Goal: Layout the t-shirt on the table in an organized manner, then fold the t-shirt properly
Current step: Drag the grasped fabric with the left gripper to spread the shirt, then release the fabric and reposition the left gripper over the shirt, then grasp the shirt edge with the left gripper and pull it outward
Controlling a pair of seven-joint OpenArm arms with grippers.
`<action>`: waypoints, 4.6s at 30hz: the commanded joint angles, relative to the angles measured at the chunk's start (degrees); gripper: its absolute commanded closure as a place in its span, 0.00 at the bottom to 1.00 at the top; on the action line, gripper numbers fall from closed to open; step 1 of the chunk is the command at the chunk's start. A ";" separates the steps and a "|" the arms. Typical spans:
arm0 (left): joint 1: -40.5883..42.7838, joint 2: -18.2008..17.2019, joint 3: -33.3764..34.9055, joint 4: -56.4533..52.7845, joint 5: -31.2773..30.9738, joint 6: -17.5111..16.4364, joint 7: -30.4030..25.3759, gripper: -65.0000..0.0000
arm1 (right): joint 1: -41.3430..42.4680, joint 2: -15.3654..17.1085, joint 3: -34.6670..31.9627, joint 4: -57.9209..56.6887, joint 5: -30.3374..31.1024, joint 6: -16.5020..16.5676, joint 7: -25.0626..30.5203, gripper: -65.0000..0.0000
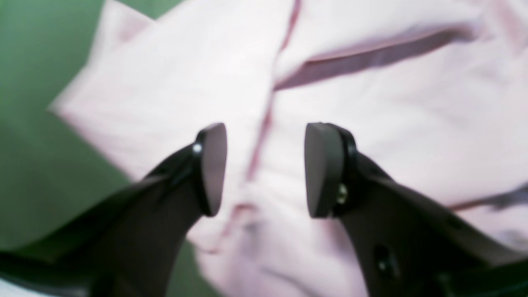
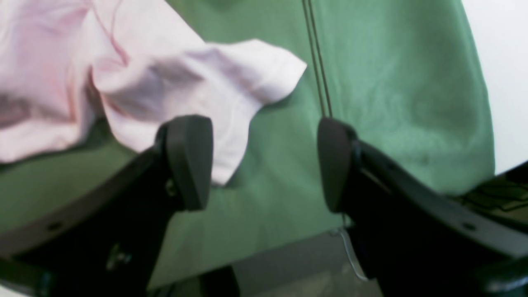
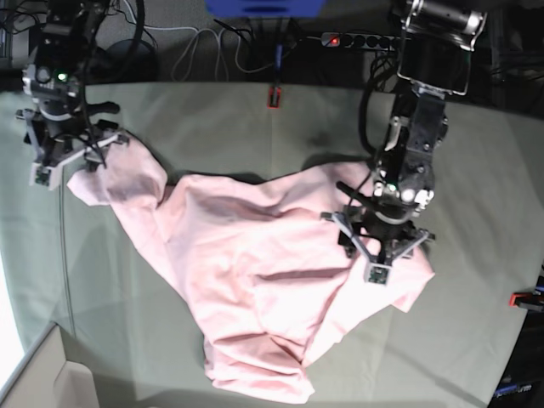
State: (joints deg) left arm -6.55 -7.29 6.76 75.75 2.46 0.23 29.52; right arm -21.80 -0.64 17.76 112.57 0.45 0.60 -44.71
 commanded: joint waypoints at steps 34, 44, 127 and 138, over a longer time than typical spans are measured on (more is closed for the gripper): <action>-4.31 2.23 -4.08 -8.71 11.56 0.08 -0.99 0.96 | 0.40 0.51 -1.36 0.88 0.21 0.15 1.24 0.38; -4.14 3.29 -3.91 -8.80 11.56 0.08 -0.99 0.56 | 0.40 0.51 -1.36 0.88 0.21 0.15 1.24 0.37; -15.04 0.56 -10.68 -11.17 11.12 -0.01 -1.61 0.98 | 1.19 0.34 -8.13 0.09 0.21 0.15 1.24 0.38; -28.84 0.74 -10.33 -11.97 10.95 0.08 -1.78 0.99 | 0.92 0.34 -8.13 0.09 0.12 0.15 1.24 0.38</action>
State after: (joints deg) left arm -33.93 -6.37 -3.51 63.40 13.04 -0.19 28.12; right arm -20.93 -0.60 9.56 111.74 0.49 0.62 -44.51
